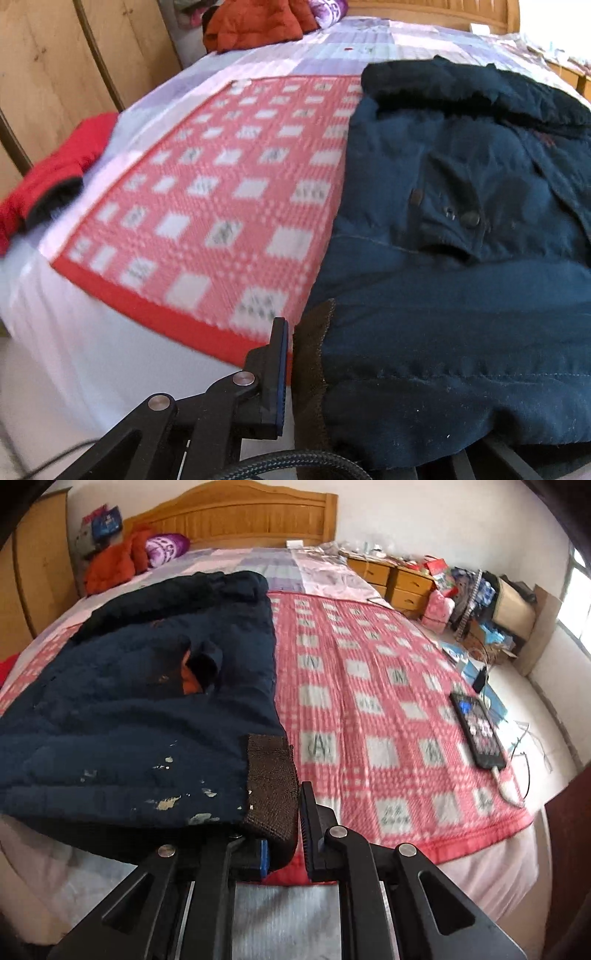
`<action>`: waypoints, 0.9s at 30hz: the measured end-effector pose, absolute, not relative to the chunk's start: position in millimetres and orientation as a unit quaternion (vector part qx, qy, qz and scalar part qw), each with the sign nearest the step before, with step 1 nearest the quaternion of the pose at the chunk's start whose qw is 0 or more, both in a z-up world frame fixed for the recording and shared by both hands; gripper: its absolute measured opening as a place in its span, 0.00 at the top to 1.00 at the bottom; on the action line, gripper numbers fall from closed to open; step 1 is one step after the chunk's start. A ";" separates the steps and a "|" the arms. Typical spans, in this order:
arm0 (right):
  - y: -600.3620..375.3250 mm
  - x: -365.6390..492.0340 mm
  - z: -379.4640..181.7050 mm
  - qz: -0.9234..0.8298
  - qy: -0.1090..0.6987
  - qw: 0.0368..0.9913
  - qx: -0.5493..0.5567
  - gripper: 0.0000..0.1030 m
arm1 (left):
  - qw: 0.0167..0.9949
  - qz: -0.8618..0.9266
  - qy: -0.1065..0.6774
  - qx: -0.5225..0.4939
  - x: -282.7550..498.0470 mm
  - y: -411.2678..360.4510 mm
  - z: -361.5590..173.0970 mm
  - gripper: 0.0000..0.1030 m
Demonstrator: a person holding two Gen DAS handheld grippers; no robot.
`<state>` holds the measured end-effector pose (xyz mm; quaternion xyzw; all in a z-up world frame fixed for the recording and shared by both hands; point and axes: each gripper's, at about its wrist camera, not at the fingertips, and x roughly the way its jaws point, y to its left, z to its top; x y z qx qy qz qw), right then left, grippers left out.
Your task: Fold large clothes
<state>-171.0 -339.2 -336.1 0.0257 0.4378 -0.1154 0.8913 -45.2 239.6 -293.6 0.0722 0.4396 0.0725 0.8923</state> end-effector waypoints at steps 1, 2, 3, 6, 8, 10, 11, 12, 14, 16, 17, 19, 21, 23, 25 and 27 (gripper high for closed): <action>-339.9 -167.5 -326.4 -0.111 0.439 0.891 0.027 0.86 | 0.891 0.076 0.442 0.076 -40.6 236.2 -282.3 0.86; -341.5 -162.4 -311.5 -0.105 0.438 0.892 0.025 0.87 | 0.890 0.079 0.443 0.078 -36.7 233.7 -272.0 0.86; -344.8 -158.2 -300.5 -0.102 0.437 0.893 0.031 0.87 | 0.887 0.086 0.445 0.086 -29.6 228.8 -255.2 0.86; -352.4 -137.7 -256.6 -0.091 0.426 0.900 0.018 0.87 | 0.887 0.087 0.445 0.090 -13.4 220.8 -215.4 0.86; -356.5 -117.0 -226.7 -0.088 0.421 0.903 0.005 0.87 | 0.890 0.078 0.439 0.093 3.8 218.6 -192.1 0.86; -357.3 -94.2 -198.4 -0.087 0.417 0.905 -0.011 0.87 | 0.894 0.059 0.436 0.087 32.6 221.8 -173.0 0.87; -354.8 -79.1 -183.5 -0.089 0.416 0.904 -0.025 0.87 | 0.895 0.046 0.436 0.084 51.0 223.5 -165.2 0.87; -351.2 -63.5 -169.9 -0.092 0.417 0.904 -0.042 0.87 | 0.897 0.032 0.432 0.082 67.3 224.1 -158.5 0.87; -347.3 -31.2 -146.0 -0.104 0.417 0.902 -0.048 0.87 | 0.896 0.003 0.438 0.076 109.0 224.4 -146.3 0.87; -347.6 7.3 -126.4 -0.121 0.417 0.900 -0.044 0.87 | 0.894 -0.028 0.441 0.070 155.5 222.6 -130.7 0.87; -349.1 26.2 -118.1 -0.125 0.414 0.901 -0.044 0.87 | 0.895 -0.043 0.435 0.084 185.1 218.0 -120.6 0.87; -357.1 70.9 -104.7 -0.131 0.403 0.904 -0.048 0.87 | 0.894 -0.057 0.431 0.108 228.7 205.4 -111.1 0.87; -368.7 117.0 -97.7 -0.127 0.395 0.908 -0.047 0.87 | 0.892 -0.059 0.430 0.124 265.6 193.4 -108.0 0.87; -380.6 166.8 -97.3 -0.118 0.391 0.911 -0.053 0.87 | 0.890 -0.052 0.434 0.130 303.4 182.8 -111.5 0.87; -392.6 223.8 -103.7 -0.110 0.402 0.907 -0.066 0.87 | 0.887 -0.043 0.441 0.132 341.6 173.5 -121.3 0.87; -402.2 267.5 -115.6 -0.106 0.412 0.902 -0.065 0.86 | 0.879 -0.031 0.458 0.127 382.8 167.1 -137.8 0.87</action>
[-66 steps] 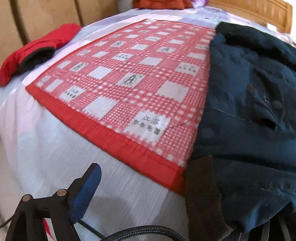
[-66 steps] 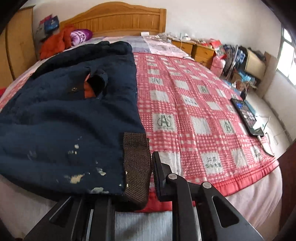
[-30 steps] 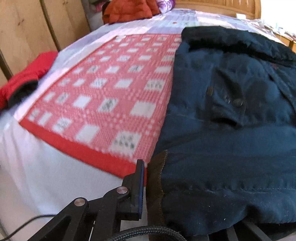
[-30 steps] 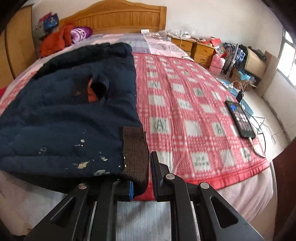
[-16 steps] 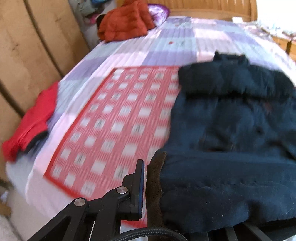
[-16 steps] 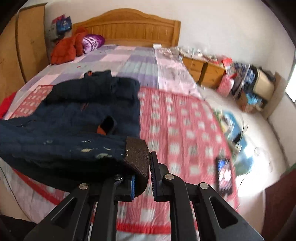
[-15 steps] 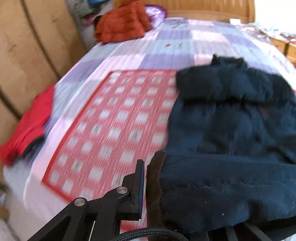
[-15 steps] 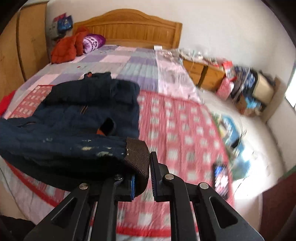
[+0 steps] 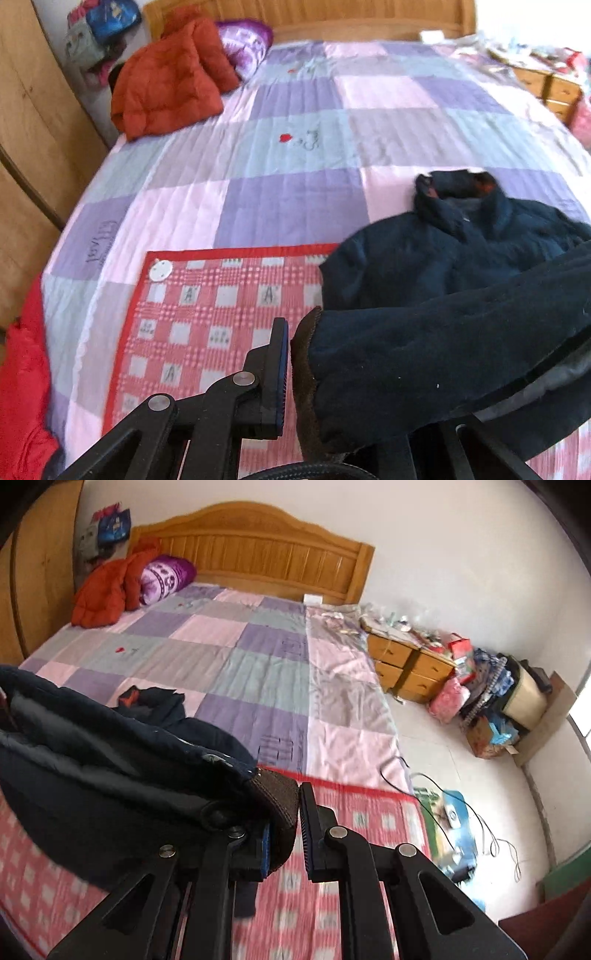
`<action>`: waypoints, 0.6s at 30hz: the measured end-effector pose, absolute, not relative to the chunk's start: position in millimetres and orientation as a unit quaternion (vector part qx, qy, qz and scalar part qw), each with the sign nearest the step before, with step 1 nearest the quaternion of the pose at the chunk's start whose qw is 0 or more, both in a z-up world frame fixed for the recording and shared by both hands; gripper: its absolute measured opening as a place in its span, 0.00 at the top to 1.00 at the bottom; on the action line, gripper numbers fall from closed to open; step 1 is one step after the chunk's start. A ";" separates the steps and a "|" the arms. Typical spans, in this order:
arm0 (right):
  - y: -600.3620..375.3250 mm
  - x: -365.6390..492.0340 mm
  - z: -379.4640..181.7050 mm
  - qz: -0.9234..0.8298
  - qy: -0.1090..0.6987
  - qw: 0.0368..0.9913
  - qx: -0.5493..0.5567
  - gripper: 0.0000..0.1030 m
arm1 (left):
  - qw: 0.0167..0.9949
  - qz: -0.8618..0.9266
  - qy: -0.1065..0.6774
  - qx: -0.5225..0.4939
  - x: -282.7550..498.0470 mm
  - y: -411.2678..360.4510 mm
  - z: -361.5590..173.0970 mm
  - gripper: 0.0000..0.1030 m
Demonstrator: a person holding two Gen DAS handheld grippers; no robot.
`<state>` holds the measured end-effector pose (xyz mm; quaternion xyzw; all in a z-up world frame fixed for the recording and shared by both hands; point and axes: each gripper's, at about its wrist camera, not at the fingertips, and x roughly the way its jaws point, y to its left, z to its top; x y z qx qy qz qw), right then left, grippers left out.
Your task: Fold large clothes
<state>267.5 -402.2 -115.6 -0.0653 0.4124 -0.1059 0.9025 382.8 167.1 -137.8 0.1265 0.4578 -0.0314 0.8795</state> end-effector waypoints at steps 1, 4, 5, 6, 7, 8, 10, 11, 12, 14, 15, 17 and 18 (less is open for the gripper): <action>-405.9 290.4 -122.4 -0.105 0.419 0.900 -0.062 0.87 | 0.875 -0.025 0.467 0.122 403.5 165.4 -146.1 0.87; -413.2 339.7 -143.8 -0.108 0.430 0.894 -0.061 0.86 | 0.864 -0.014 0.489 0.117 452.2 158.9 -167.7 0.87; -415.2 356.8 -152.3 -0.111 0.433 0.892 -0.062 0.86 | 0.860 -0.012 0.497 0.118 467.2 155.4 -175.7 0.87; -417.2 373.7 -162.0 -0.115 0.437 0.890 -0.065 0.86 | 0.857 -0.010 0.502 0.119 479.6 151.8 -182.5 0.87; -419.3 386.6 -172.0 -0.118 0.441 0.887 -0.066 0.86 | 0.854 -0.009 0.505 0.121 490.5 148.3 -188.3 0.87; -422.5 401.9 -182.9 -0.123 0.446 0.884 -0.064 0.86 | 0.851 -0.010 0.510 0.129 506.0 142.5 -199.8 0.87; -429.6 428.2 -203.8 -0.131 0.457 0.879 -0.050 0.86 | 0.846 -0.010 0.514 0.140 523.6 135.9 -215.9 0.87; -432.2 439.9 -215.5 -0.135 0.462 0.875 -0.044 0.86 | 0.844 -0.010 0.517 0.145 530.9 132.6 -224.7 0.87; -434.5 452.8 -228.3 -0.140 0.467 0.872 -0.040 0.86 | 0.840 -0.008 0.522 0.146 539.7 130.2 -237.0 0.87; -434.5 469.7 -246.9 -0.145 0.473 0.868 -0.044 0.86 | 0.836 -0.005 0.530 0.143 550.5 128.6 -255.2 0.87; -435.1 476.0 -255.0 -0.147 0.476 0.866 -0.044 0.86 | 0.834 -0.002 0.533 0.143 556.3 127.9 -265.7 0.87; -436.6 487.2 -272.0 -0.149 0.480 0.864 -0.043 0.86 | 0.831 0.000 0.537 0.141 566.0 125.5 -282.9 0.87; -438.0 492.7 -279.5 -0.151 0.483 0.861 -0.043 0.86 | 0.830 0.000 0.539 0.140 570.1 123.6 -289.8 0.87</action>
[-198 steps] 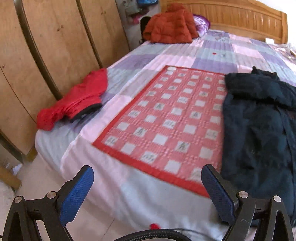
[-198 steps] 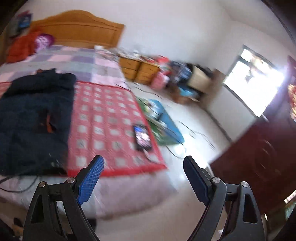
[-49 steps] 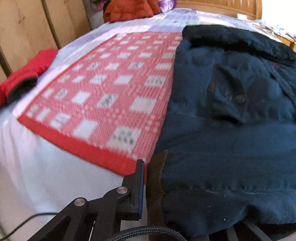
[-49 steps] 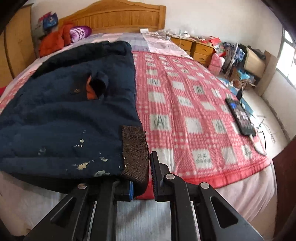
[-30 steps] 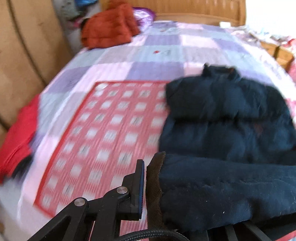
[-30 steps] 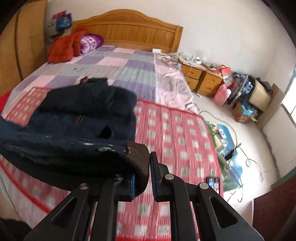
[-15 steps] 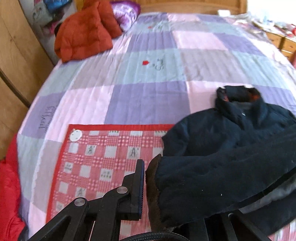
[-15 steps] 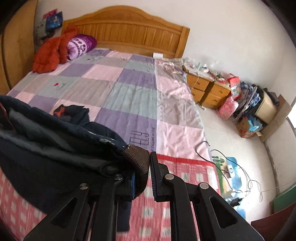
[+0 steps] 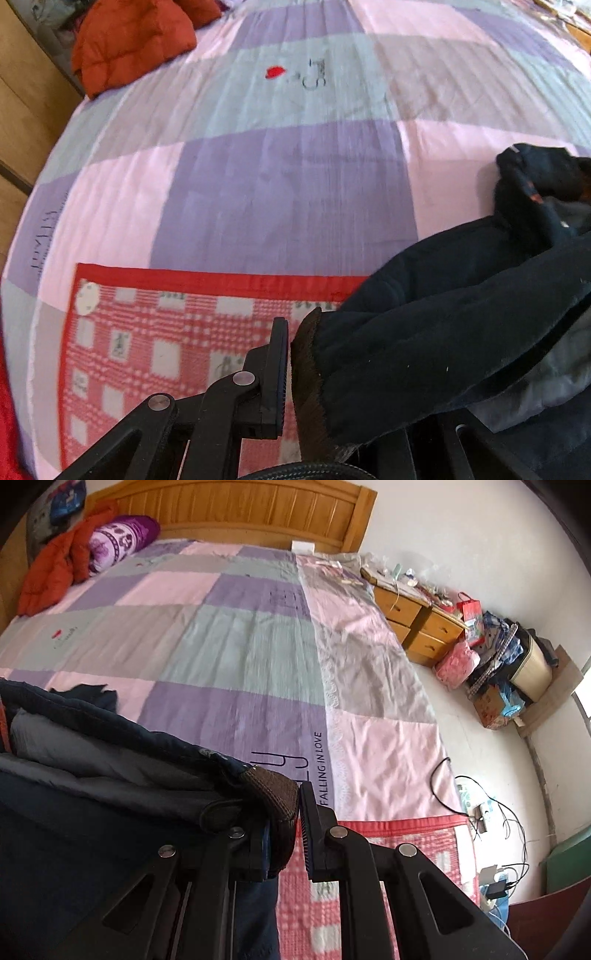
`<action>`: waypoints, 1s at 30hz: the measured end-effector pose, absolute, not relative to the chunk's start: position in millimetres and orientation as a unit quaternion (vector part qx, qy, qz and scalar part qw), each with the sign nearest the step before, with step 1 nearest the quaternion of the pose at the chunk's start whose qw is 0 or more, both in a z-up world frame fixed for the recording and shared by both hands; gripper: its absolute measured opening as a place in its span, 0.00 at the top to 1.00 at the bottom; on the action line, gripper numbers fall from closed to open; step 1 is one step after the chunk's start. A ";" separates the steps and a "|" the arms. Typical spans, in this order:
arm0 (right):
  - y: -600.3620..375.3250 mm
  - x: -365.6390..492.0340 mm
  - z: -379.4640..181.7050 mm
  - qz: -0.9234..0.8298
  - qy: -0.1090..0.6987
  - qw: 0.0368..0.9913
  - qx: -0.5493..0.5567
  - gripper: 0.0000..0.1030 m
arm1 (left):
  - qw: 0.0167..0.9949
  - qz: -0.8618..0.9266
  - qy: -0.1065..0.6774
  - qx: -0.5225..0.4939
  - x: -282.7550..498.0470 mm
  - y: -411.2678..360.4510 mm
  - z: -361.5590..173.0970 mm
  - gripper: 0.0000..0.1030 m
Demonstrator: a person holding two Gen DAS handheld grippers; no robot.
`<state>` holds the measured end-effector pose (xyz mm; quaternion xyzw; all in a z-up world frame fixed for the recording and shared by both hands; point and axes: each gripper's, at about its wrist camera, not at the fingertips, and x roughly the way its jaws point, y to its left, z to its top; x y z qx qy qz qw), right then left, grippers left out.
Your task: Fold large clothes
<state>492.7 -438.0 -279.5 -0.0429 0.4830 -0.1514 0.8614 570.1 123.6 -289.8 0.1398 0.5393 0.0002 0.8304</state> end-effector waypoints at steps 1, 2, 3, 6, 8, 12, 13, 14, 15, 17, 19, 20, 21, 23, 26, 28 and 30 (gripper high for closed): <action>-439.5 498.0 -287.7 -0.154 0.485 0.860 -0.044 0.86 | 0.830 0.000 0.540 0.140 574.7 121.7 -294.7 0.87; -439.6 500.8 -293.8 -0.155 0.487 0.858 -0.046 0.86 | 0.829 0.000 0.542 0.141 579.1 119.8 -301.4 0.87; -440.4 504.1 -300.4 -0.157 0.489 0.857 -0.044 0.86 | 0.826 0.000 0.546 0.137 582.9 118.5 -309.9 0.86; -443.6 511.3 -318.7 -0.161 0.498 0.851 -0.034 0.86 | 0.818 0.002 0.559 0.131 589.7 115.1 -328.1 0.83; -444.6 516.0 -329.1 -0.160 0.506 0.847 -0.031 0.83 | 0.812 -0.001 0.568 0.137 591.7 109.7 -338.5 0.80; -446.1 524.6 -340.0 -0.159 0.521 0.838 -0.034 0.49 | 0.810 -0.017 0.570 0.136 594.2 109.1 -334.8 0.65; -446.2 524.7 -337.1 -0.160 0.517 0.839 -0.046 0.44 | 0.811 -0.019 0.570 0.134 596.2 111.6 -331.5 0.57; -447.7 524.5 -333.9 -0.156 0.515 0.841 -0.051 0.37 | 0.812 -0.027 0.570 0.123 598.7 118.1 -322.2 0.55; -451.5 522.8 -327.4 -0.155 0.510 0.845 -0.050 0.29 | 0.814 -0.039 0.568 0.111 600.0 123.5 -314.0 0.50; -459.5 515.4 -310.9 -0.144 0.495 0.856 -0.028 0.25 | 0.813 -0.059 0.573 0.085 602.8 132.4 -303.0 0.46; -458.9 504.8 -294.0 -0.139 0.473 0.870 -0.020 0.23 | 0.807 -0.087 0.583 0.036 604.5 143.0 -291.2 0.45; -456.5 501.9 -287.9 -0.135 0.470 0.872 -0.024 0.23 | 0.789 -0.107 0.605 -0.007 608.2 150.1 -290.7 0.43; -454.7 500.3 -282.9 -0.125 0.468 0.875 -0.024 0.21 | 0.765 -0.127 0.629 -0.062 613.0 158.1 -294.3 0.38; -460.1 501.3 -273.5 -0.111 0.468 0.877 0.009 0.17 | 0.730 -0.130 0.651 -0.163 620.4 172.7 -297.6 0.22; -475.9 500.9 -255.5 -0.138 0.452 0.877 0.087 0.17 | 0.759 -0.109 0.606 -0.212 619.0 179.4 -272.5 0.13; -468.7 492.9 -241.3 -0.148 0.435 0.885 0.071 0.17 | 0.793 -0.082 0.576 -0.180 610.2 176.3 -254.1 0.12; -443.5 476.5 -227.7 -0.139 0.404 0.904 0.004 0.17 | 0.841 -0.068 0.528 -0.099 586.6 158.4 -230.3 0.12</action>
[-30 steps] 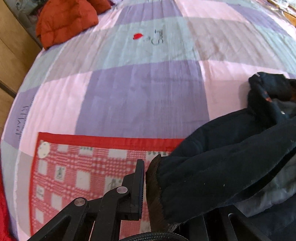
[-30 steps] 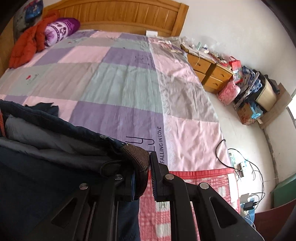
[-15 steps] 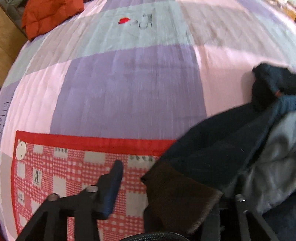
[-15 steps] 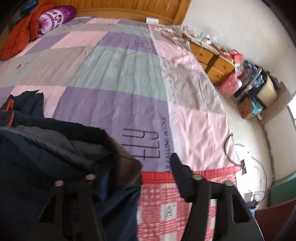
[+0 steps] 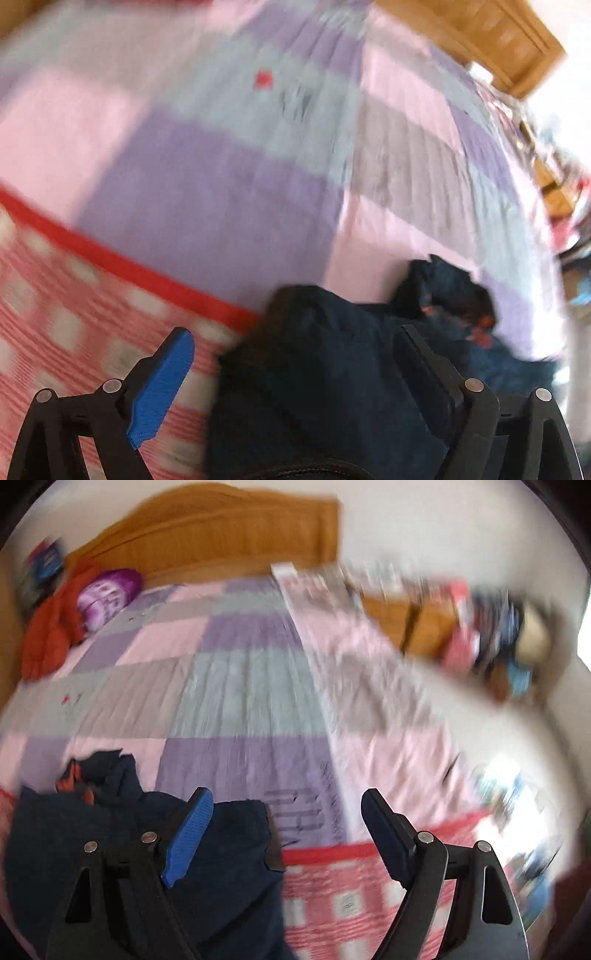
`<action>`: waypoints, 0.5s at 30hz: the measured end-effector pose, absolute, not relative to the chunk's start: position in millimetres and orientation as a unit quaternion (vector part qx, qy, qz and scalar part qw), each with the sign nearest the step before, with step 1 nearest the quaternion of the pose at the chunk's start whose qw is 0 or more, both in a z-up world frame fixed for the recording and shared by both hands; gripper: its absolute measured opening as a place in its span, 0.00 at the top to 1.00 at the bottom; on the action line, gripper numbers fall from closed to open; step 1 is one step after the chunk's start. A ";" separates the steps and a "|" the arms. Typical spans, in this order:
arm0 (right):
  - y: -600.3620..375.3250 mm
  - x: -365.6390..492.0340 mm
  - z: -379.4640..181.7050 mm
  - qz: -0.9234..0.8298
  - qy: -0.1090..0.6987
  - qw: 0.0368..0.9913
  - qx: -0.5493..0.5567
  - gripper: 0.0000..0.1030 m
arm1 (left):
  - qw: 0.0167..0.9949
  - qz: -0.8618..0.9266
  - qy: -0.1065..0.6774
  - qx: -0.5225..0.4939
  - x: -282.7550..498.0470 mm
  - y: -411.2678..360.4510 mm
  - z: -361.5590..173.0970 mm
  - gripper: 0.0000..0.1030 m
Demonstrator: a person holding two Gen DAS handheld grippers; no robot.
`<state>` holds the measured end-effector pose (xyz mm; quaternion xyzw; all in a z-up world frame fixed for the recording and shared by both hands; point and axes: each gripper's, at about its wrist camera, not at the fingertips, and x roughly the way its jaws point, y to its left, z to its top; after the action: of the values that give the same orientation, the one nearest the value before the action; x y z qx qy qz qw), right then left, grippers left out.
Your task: Fold large clothes
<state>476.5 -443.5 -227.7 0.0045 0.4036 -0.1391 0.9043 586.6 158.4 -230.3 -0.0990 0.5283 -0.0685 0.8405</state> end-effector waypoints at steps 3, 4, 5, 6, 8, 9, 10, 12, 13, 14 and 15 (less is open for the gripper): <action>-391.4 437.7 -223.4 -0.080 0.372 0.923 -0.051 0.17 | 0.875 -0.092 0.475 0.003 537.8 123.5 -218.1 0.12; -371.0 422.8 -228.3 -0.061 0.373 0.924 -0.062 0.17 | 0.882 -0.101 0.460 0.037 512.5 107.9 -219.5 0.12; -354.6 411.3 -234.4 -0.044 0.379 0.922 -0.069 0.17 | 0.884 -0.108 0.451 0.052 498.1 99.6 -221.9 0.12; -336.2 398.2 -242.9 -0.030 0.386 0.918 -0.083 0.17 | 0.888 -0.119 0.438 0.076 471.1 84.4 -227.6 0.12; -301.2 370.6 -262.6 -0.021 0.395 0.910 -0.121 0.17 | 0.892 -0.127 0.421 0.101 423.4 62.0 -243.2 0.12; -287.6 359.1 -274.1 -0.015 0.402 0.906 -0.128 0.17 | 0.893 -0.129 0.419 0.099 406.2 56.1 -252.4 0.12; -277.9 351.7 -285.9 -0.012 0.413 0.901 -0.130 0.17 | 0.893 -0.133 0.421 0.091 393.7 53.8 -262.3 0.12; -263.7 347.0 -321.2 -0.019 0.455 0.882 -0.121 0.17 | 0.882 -0.128 0.437 0.119 386.5 44.2 -293.3 0.12; -261.7 350.1 -336.5 -0.031 0.470 0.875 -0.110 0.17 | 0.873 -0.124 0.451 0.135 391.0 38.8 -311.9 0.12; -262.0 356.8 -347.0 -0.039 0.475 0.873 -0.104 0.15 | 0.869 -0.125 0.460 0.132 399.1 35.9 -325.1 0.09; -263.4 364.6 -354.0 -0.051 0.478 0.871 -0.103 0.06 | 0.871 -0.122 0.459 0.126 408.0 37.7 -332.0 0.01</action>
<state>364.6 -263.4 -354.0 -0.1029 0.4775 -0.0507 0.8711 408.0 37.7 -332.0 0.1257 0.4593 -0.1218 0.8709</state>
